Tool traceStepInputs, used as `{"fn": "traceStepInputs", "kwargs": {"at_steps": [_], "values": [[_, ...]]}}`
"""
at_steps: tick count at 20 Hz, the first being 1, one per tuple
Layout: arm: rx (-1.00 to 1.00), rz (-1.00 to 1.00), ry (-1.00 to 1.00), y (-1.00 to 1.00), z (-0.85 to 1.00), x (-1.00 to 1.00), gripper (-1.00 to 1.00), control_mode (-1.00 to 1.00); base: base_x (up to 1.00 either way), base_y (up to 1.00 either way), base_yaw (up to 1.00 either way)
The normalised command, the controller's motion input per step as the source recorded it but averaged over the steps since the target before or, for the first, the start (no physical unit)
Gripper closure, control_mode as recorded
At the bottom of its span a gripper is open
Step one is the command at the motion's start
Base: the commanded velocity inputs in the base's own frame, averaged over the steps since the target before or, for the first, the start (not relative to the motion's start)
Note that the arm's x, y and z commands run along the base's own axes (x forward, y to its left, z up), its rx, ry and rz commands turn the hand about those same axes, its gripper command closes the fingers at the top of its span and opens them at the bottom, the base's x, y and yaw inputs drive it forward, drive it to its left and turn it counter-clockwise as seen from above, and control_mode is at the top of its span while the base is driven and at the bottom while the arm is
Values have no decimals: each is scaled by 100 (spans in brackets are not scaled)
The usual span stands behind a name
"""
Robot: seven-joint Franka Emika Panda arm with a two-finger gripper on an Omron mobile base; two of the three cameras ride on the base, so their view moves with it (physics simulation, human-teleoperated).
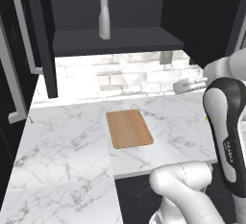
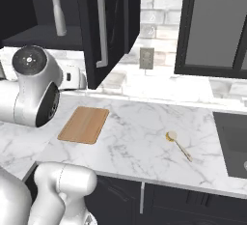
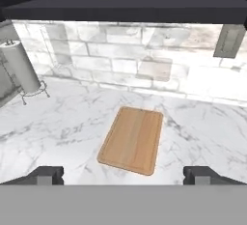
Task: Grab the spray bottle from the cabinet, then place it next to the cutting board for sanitizing. Then grab the dish brush from the countertop next to the sink and place it next to the cutting board.
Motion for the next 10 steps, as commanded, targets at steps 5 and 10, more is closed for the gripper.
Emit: {"fn": "traceStepInputs", "kwargs": {"at_steps": [5, 10], "values": [[15, 10, -41, 5, 74, -28, -100, -100, 0, 0, 0], [8, 1, -43, 34, 69, -13, -100, -100, 0, 0, 0]]}}
